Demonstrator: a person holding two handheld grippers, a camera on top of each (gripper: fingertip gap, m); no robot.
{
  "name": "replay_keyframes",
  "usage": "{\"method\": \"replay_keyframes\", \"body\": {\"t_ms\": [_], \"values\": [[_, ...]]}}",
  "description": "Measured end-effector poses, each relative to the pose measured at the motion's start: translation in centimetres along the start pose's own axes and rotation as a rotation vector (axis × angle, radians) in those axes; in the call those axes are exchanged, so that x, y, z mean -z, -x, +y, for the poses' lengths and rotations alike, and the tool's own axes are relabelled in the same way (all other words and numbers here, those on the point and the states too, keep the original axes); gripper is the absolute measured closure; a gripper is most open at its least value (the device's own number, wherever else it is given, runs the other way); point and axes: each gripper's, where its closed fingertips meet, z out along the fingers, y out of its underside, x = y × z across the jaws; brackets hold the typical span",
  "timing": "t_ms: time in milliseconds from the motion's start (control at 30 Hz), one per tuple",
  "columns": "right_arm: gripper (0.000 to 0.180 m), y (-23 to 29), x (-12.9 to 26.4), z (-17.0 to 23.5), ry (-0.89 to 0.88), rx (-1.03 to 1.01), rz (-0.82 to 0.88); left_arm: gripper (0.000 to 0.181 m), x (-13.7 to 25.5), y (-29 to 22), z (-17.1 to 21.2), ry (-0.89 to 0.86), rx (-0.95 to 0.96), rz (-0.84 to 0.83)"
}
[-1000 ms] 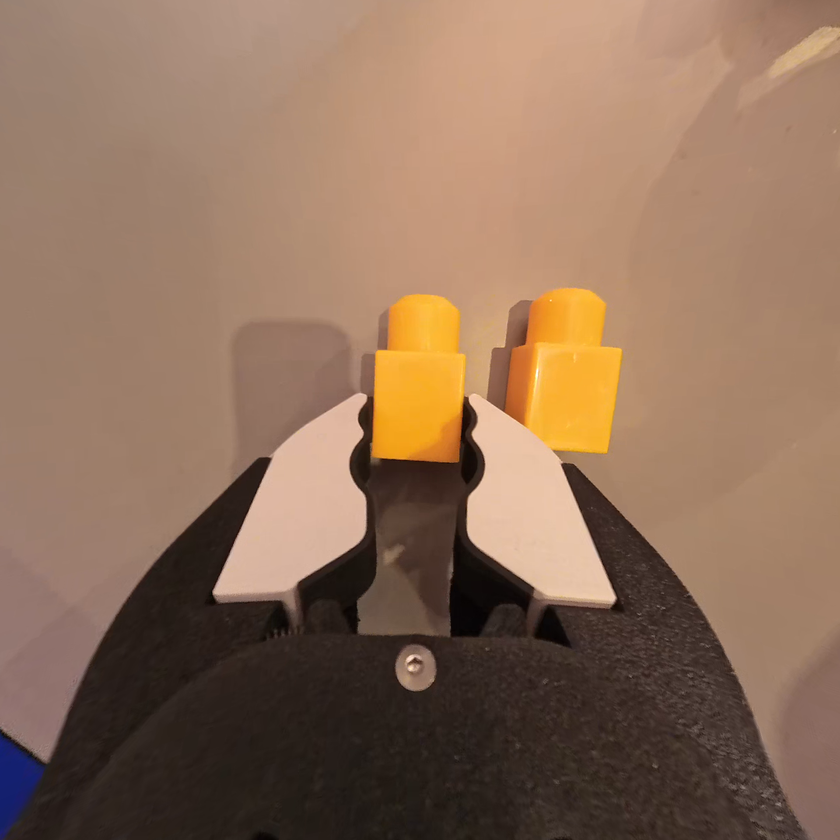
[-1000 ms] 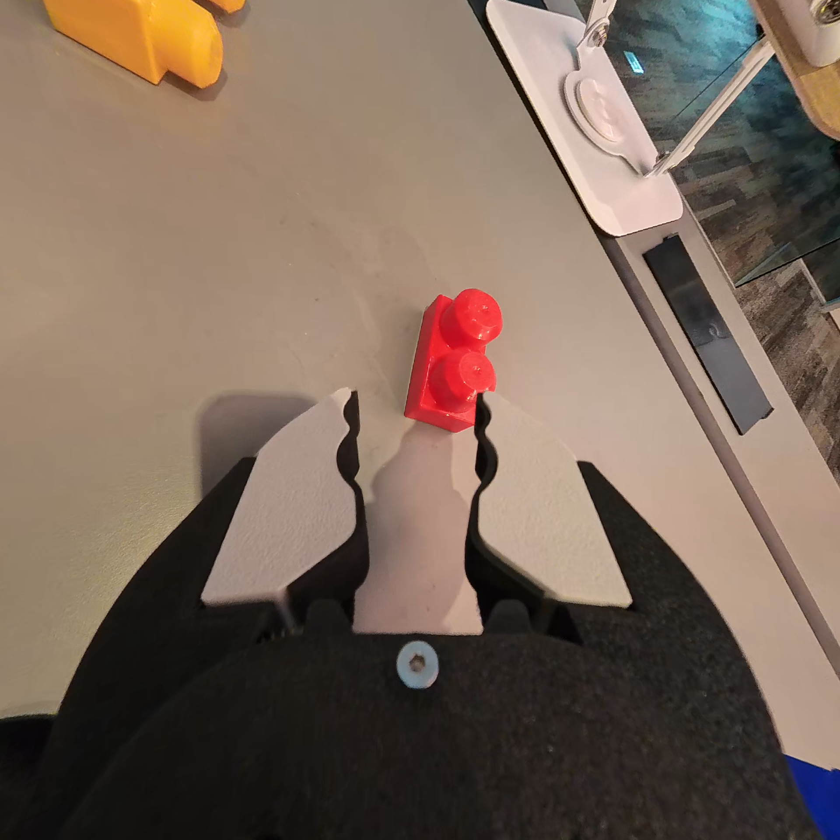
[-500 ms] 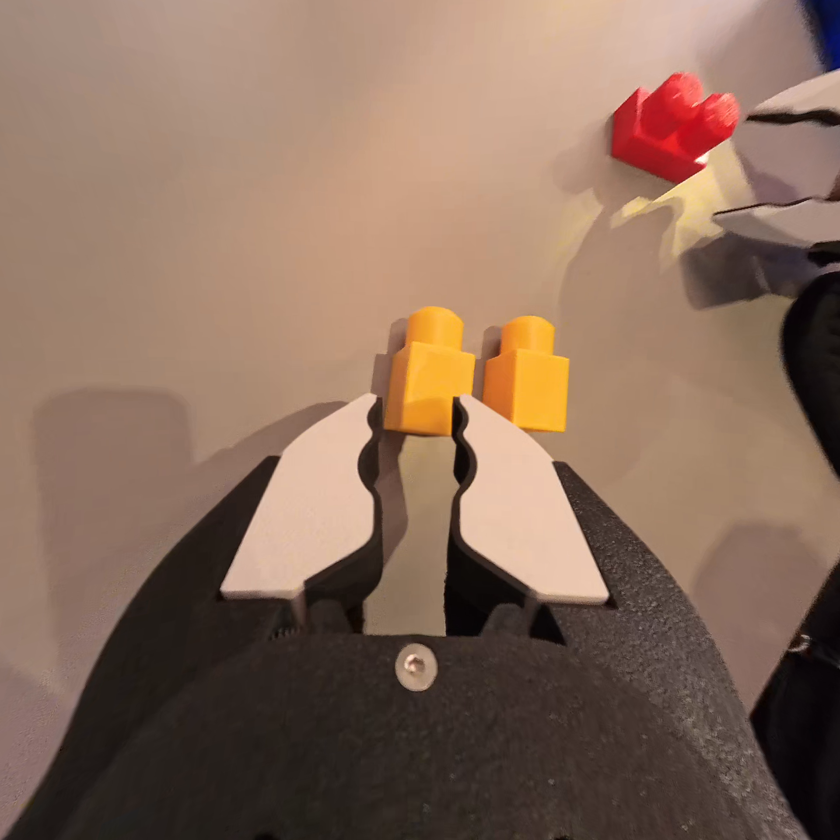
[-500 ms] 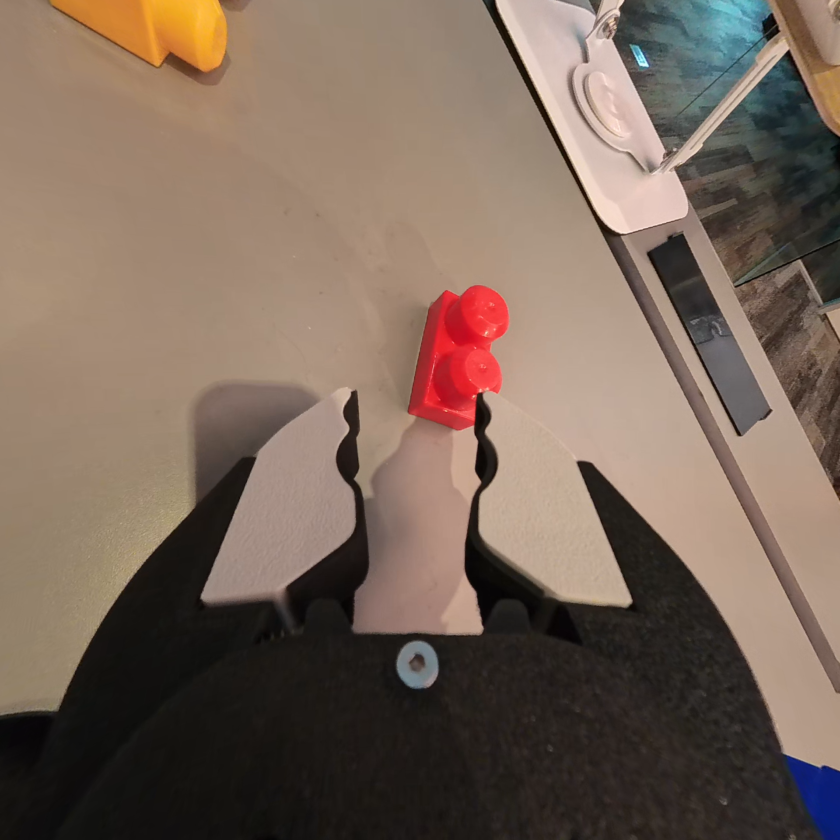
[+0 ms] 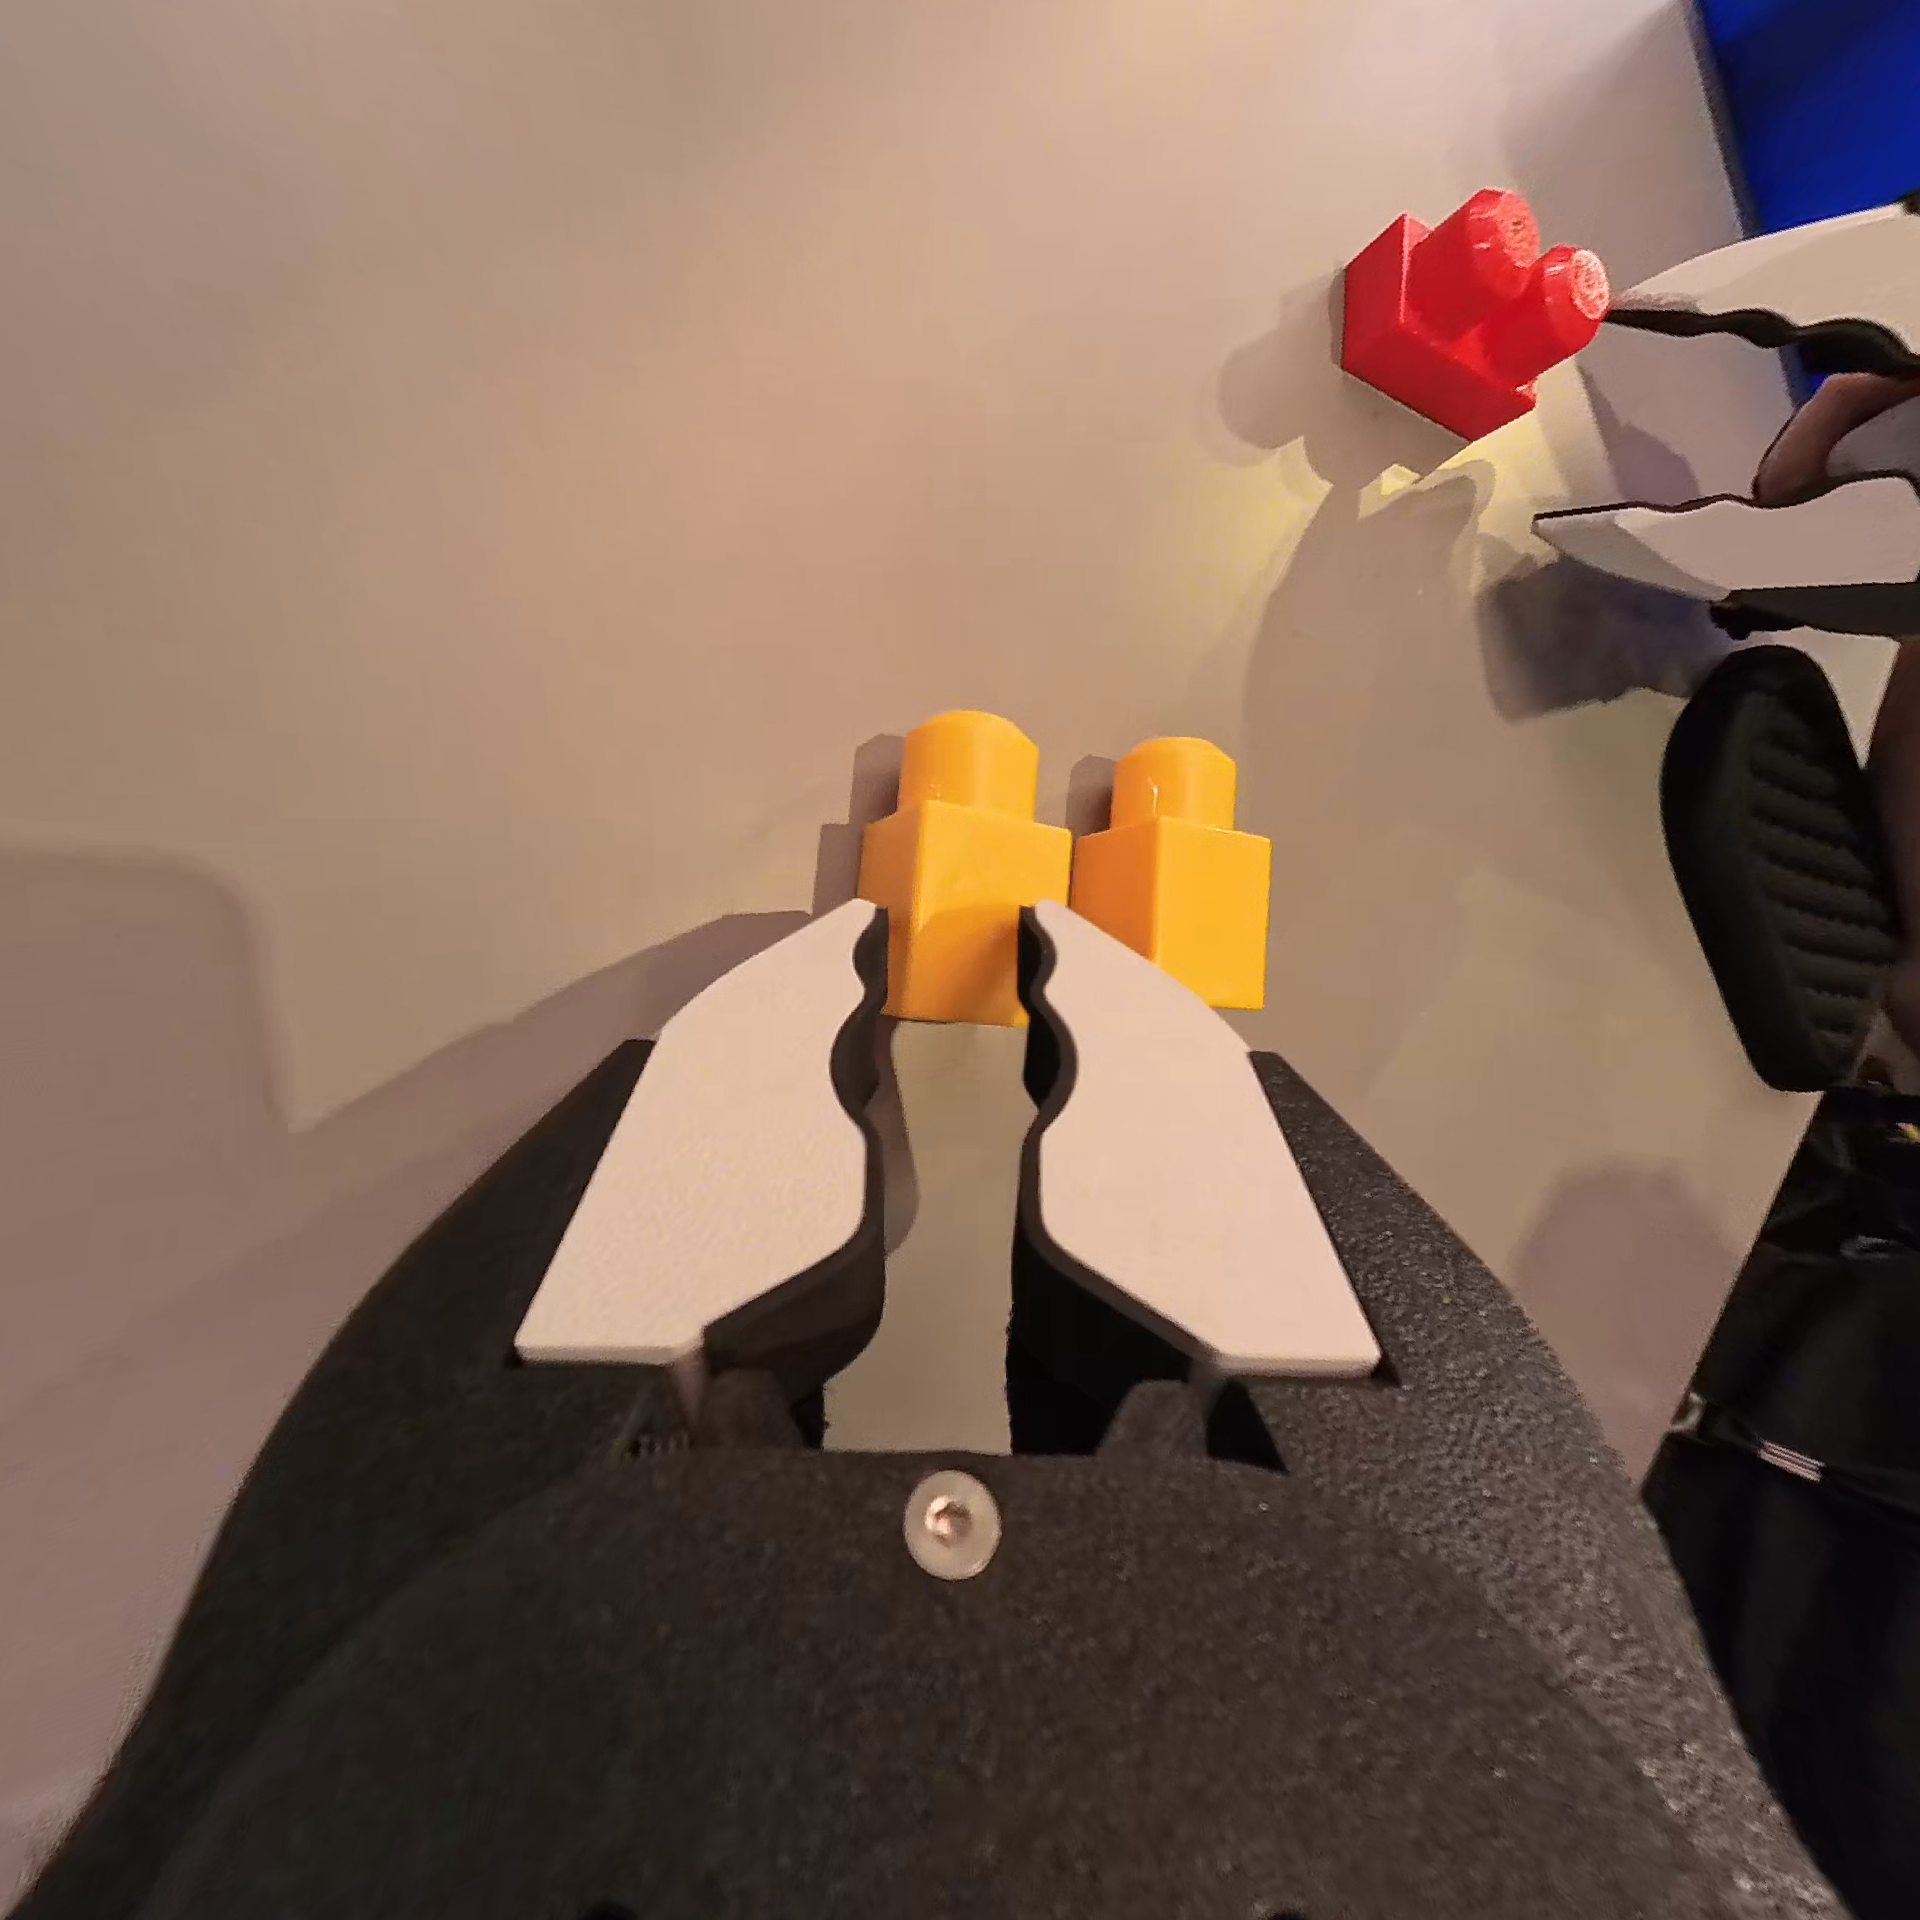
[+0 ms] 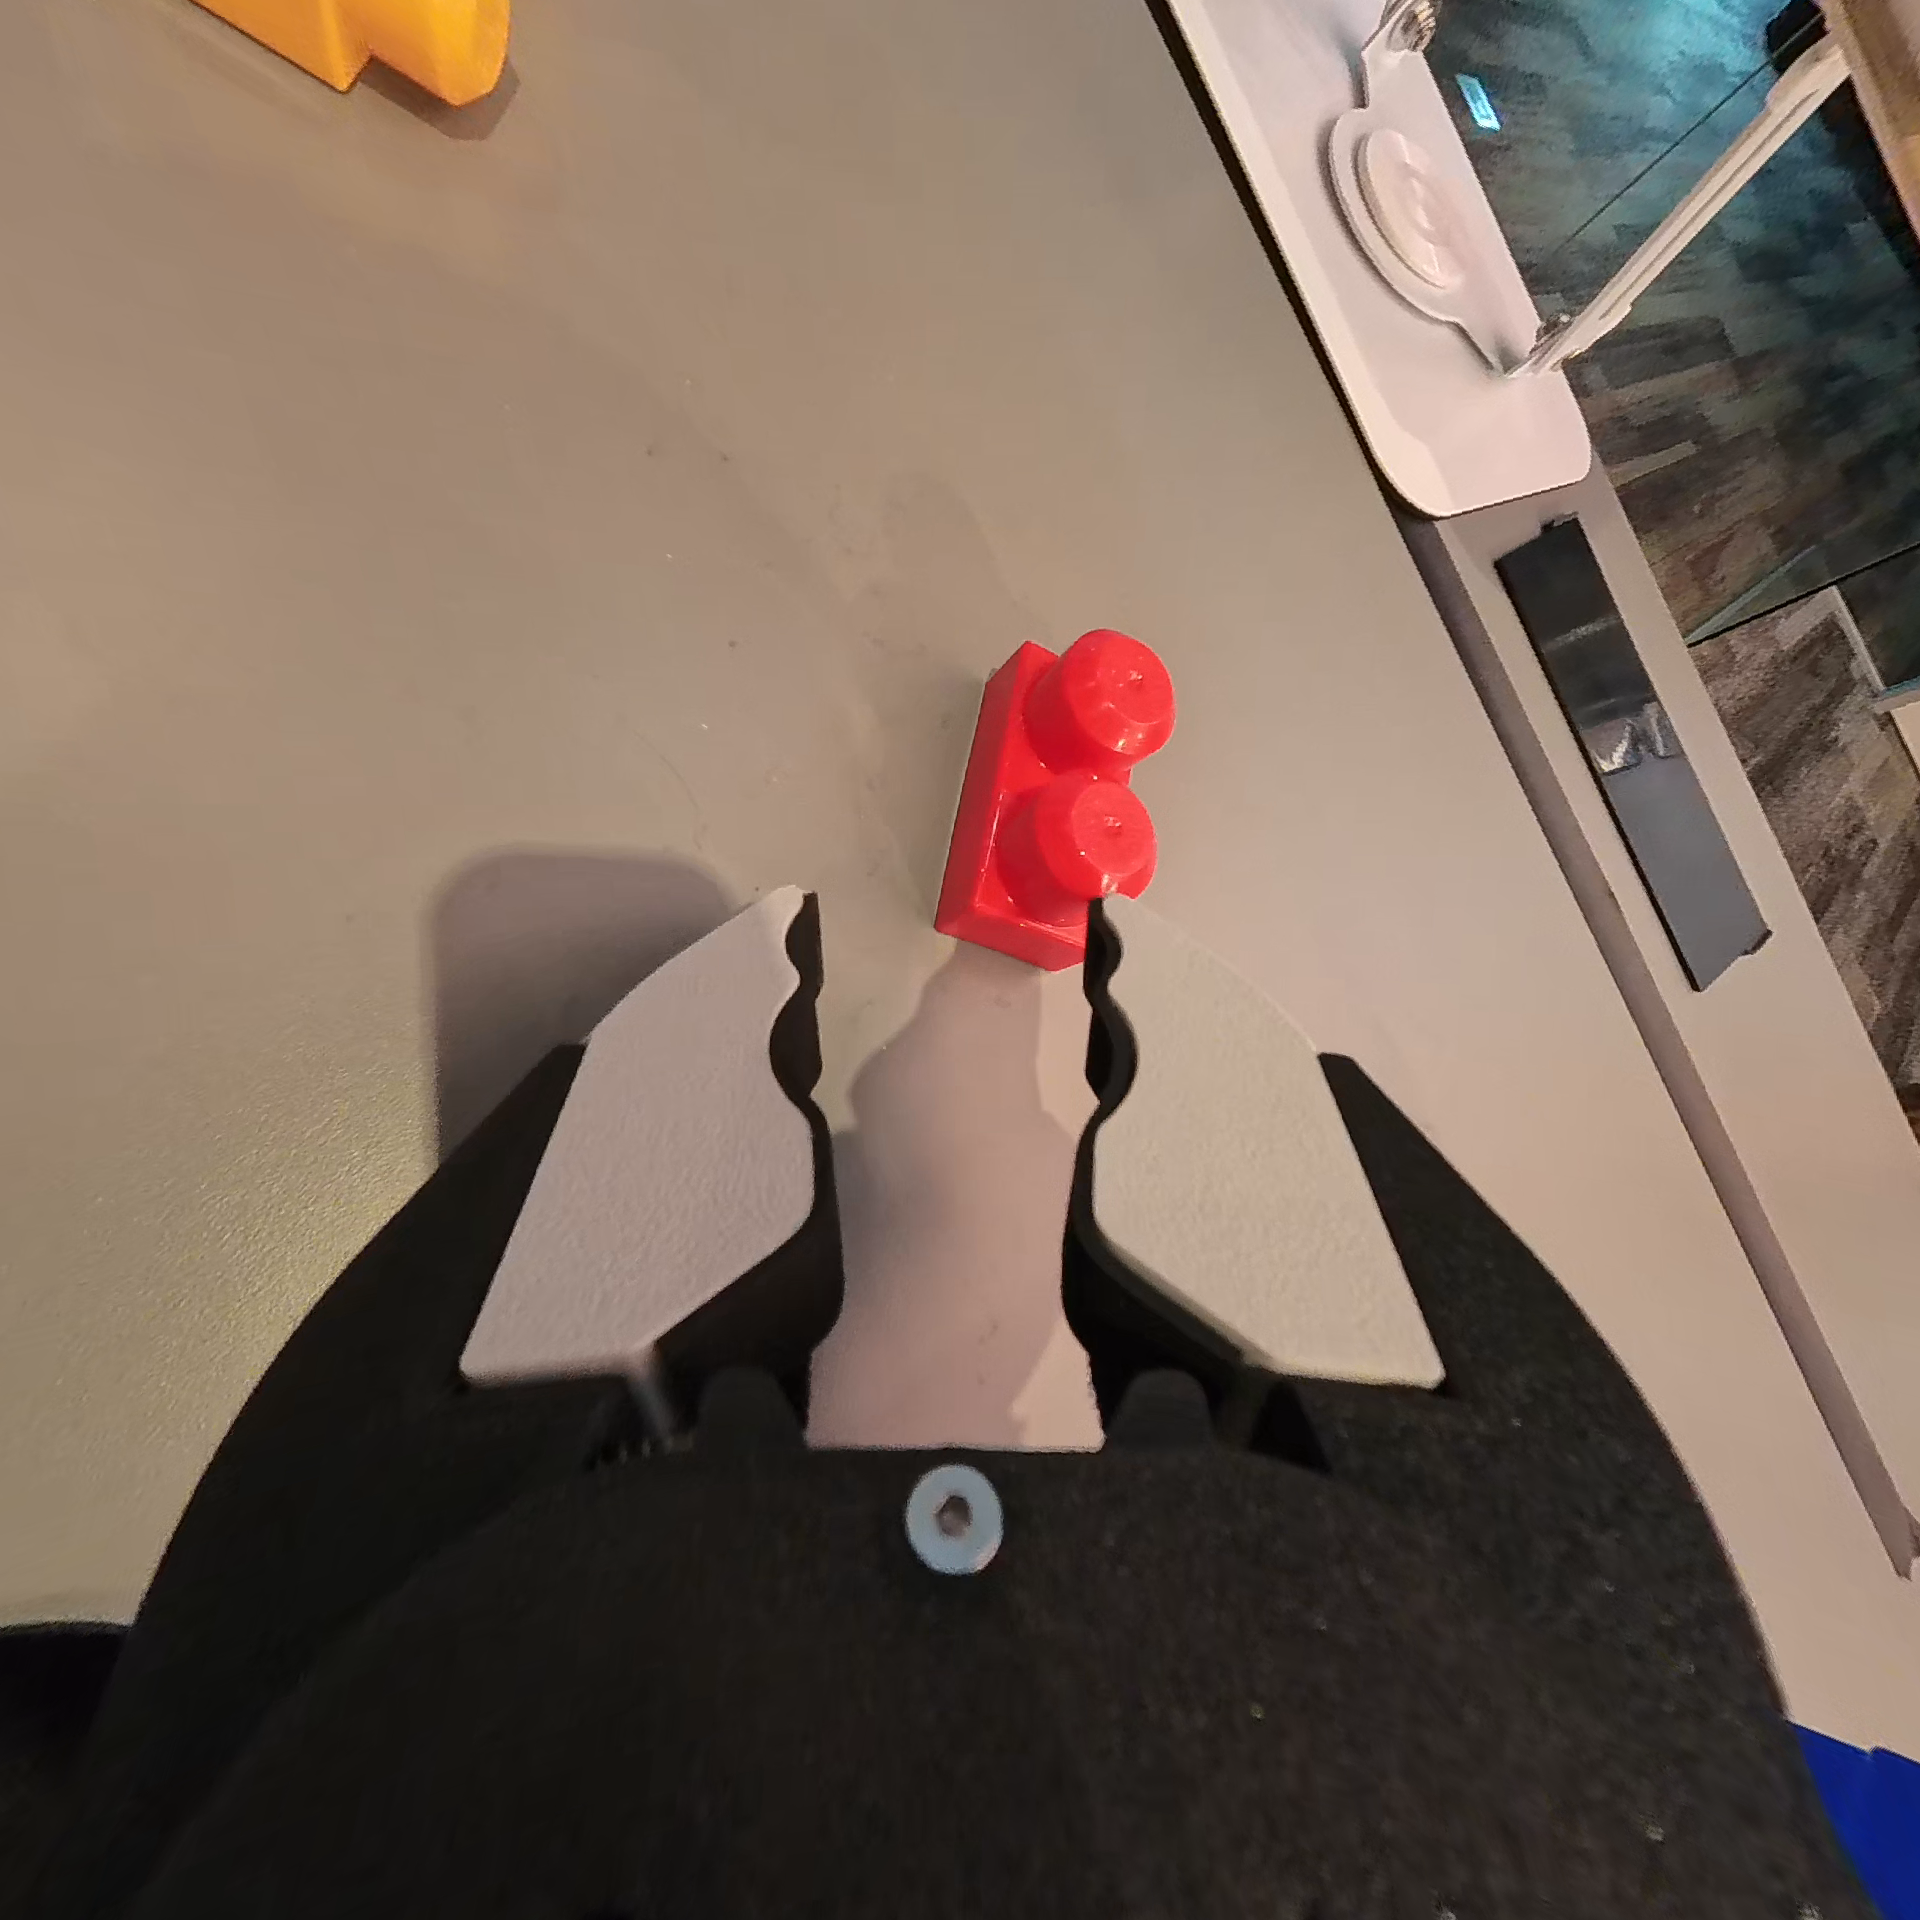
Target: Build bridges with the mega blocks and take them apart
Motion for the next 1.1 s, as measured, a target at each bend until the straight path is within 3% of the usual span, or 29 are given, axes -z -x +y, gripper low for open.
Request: {"method": "replay_keyframes", "body": {"t_ms": [1100], "values": [[0.132,0.1,-0.2,0.3,0.021,0.009,0.005,0.162,-0.9,-1.8,0.1,-0.059,0.05,0.039]]}}
